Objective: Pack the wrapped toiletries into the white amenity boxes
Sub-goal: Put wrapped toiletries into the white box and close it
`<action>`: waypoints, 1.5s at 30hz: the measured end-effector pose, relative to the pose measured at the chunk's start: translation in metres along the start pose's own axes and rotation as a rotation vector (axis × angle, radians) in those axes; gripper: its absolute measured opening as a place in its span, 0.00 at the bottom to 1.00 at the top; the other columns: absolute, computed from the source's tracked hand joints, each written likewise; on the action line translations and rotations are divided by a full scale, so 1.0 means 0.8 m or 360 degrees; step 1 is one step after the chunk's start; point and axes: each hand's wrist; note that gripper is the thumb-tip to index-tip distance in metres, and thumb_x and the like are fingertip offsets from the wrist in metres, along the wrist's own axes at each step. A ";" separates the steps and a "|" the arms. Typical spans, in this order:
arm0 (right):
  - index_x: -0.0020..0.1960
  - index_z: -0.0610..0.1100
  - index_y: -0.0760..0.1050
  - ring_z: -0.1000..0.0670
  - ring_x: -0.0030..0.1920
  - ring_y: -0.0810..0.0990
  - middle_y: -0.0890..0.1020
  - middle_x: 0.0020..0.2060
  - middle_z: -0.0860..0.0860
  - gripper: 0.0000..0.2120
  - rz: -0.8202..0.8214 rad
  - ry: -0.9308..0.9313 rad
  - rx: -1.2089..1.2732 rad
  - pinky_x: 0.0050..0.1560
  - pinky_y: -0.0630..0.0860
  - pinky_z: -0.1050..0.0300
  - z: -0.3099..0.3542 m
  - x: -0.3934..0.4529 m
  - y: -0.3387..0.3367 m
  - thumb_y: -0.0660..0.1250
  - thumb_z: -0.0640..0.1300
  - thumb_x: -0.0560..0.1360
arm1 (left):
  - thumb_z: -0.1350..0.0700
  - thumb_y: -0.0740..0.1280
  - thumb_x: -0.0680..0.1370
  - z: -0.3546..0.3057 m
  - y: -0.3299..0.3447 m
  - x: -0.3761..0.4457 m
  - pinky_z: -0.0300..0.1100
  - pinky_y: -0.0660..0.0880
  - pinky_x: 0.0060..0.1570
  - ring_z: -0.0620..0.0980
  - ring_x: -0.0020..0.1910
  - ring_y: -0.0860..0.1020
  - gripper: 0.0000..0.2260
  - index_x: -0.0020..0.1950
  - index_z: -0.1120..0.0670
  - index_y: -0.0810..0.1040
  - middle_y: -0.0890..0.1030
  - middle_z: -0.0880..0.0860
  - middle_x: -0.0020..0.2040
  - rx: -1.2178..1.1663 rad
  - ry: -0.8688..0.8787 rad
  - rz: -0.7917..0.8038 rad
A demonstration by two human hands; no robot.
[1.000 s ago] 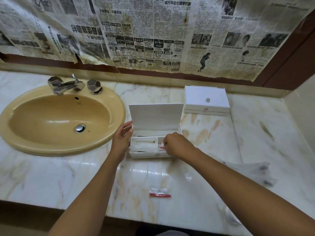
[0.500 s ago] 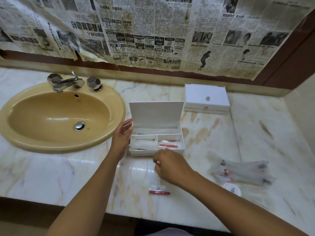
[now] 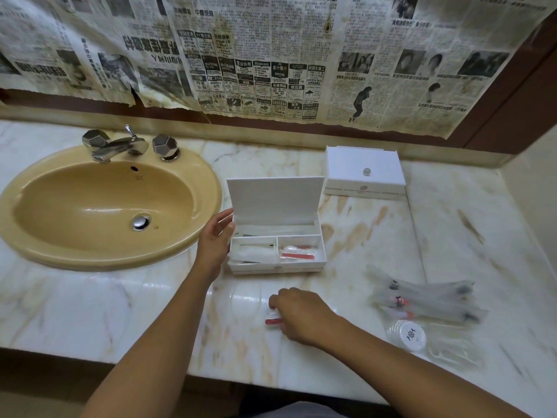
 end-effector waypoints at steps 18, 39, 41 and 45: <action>0.45 0.43 0.77 0.42 0.45 0.77 0.77 0.43 0.46 0.03 -0.0104 0.0346 -0.0103 0.36 0.70 0.59 -0.045 0.048 -0.116 0.65 0.38 0.76 | 0.58 0.64 0.81 0.000 -0.001 0.001 0.40 0.67 0.37 0.29 0.36 0.76 0.12 0.62 0.46 0.76 0.78 0.40 0.54 0.0008 -0.0001 0.0000; 0.35 0.42 0.68 0.45 0.44 0.72 0.71 0.36 0.48 0.20 -0.0177 0.0271 0.0007 0.41 0.66 0.55 -0.027 0.042 -0.107 0.55 0.52 0.81 | 0.58 0.64 0.81 0.000 -0.002 0.000 0.39 0.67 0.38 0.27 0.36 0.75 0.11 0.62 0.47 0.76 0.81 0.30 0.44 0.0016 0.0003 0.0025; 0.44 0.40 0.77 0.43 0.50 0.74 0.76 0.45 0.45 0.19 -0.0378 0.0129 -0.0071 0.45 0.68 0.52 -0.014 0.045 -0.110 0.55 0.52 0.81 | 0.58 0.64 0.81 0.002 -0.002 0.001 0.40 0.67 0.37 0.27 0.35 0.75 0.11 0.62 0.47 0.76 0.81 0.30 0.43 0.0011 0.0017 0.0021; 0.49 0.41 0.79 0.43 0.54 0.75 0.80 0.50 0.44 0.25 -0.0372 -0.0109 -0.0106 0.54 0.68 0.48 0.017 0.052 -0.099 0.52 0.59 0.81 | 0.58 0.65 0.80 0.002 -0.002 0.003 0.40 0.68 0.38 0.29 0.38 0.76 0.11 0.59 0.45 0.77 0.81 0.35 0.46 -0.0001 0.0035 0.0007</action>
Point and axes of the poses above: each hand's wrist, its own x-axis towards the middle knuckle, its own y-axis out of the palm, z = x × y
